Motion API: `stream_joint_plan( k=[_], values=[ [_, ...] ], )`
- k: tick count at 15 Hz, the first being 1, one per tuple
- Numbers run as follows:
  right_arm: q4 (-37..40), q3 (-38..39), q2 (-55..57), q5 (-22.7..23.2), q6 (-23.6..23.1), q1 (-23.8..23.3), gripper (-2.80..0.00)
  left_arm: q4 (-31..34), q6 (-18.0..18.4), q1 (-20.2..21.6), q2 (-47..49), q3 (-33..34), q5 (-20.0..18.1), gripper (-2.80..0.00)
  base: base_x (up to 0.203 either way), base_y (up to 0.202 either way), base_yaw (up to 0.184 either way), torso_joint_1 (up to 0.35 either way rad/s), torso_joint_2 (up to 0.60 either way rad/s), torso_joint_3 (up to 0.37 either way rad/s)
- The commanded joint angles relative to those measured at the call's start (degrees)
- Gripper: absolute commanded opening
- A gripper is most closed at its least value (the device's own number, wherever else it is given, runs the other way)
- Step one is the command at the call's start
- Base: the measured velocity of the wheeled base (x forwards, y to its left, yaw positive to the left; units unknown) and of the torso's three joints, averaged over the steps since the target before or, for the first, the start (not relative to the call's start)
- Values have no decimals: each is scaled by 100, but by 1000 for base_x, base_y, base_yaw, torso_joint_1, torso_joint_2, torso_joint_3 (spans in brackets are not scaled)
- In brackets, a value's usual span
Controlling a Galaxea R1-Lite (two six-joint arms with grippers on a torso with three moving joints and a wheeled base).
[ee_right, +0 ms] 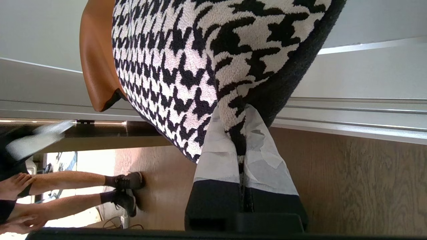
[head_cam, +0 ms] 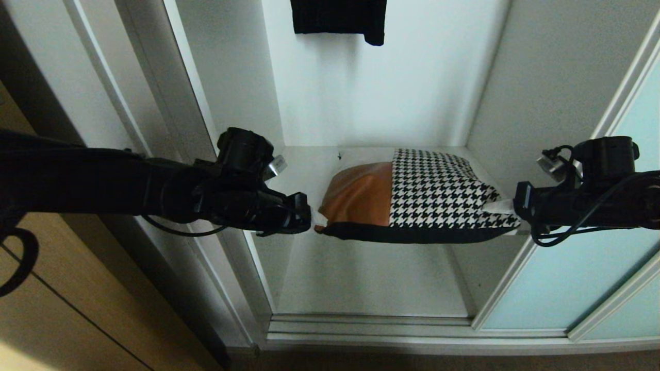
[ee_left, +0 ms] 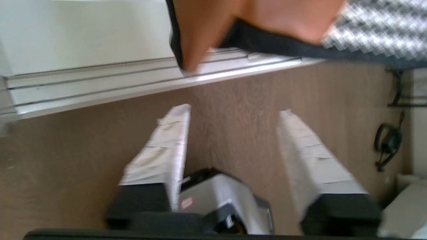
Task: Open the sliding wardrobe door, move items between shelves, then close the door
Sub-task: Place the pillow on the lower shelf
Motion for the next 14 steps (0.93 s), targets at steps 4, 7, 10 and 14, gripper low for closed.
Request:
stream_joint_plan(
  k=[4, 7, 10, 14],
  values=[
    [-12, -16, 11, 62, 13, -67, -280, -233, -243, 4, 1420, -944, -1, 0, 0, 0, 0, 0, 0, 0],
    [-7, -16, 37, 134, 13, -67, -280, -1227, -271, 8, 1745, -1079, -16, 0, 0, 0, 0, 0, 0, 0],
    [-3, -7, 46, 185, 22, -58, -280, -1909, -250, -14, 1724, -1113, -50, 0, 0, 0, 0, 0, 0, 0],
    [-3, -16, 78, 185, 22, -58, -280, -1992, -220, -62, 1841, -1175, -47, 0, 0, 0, 0, 0, 0, 0]
  ],
)
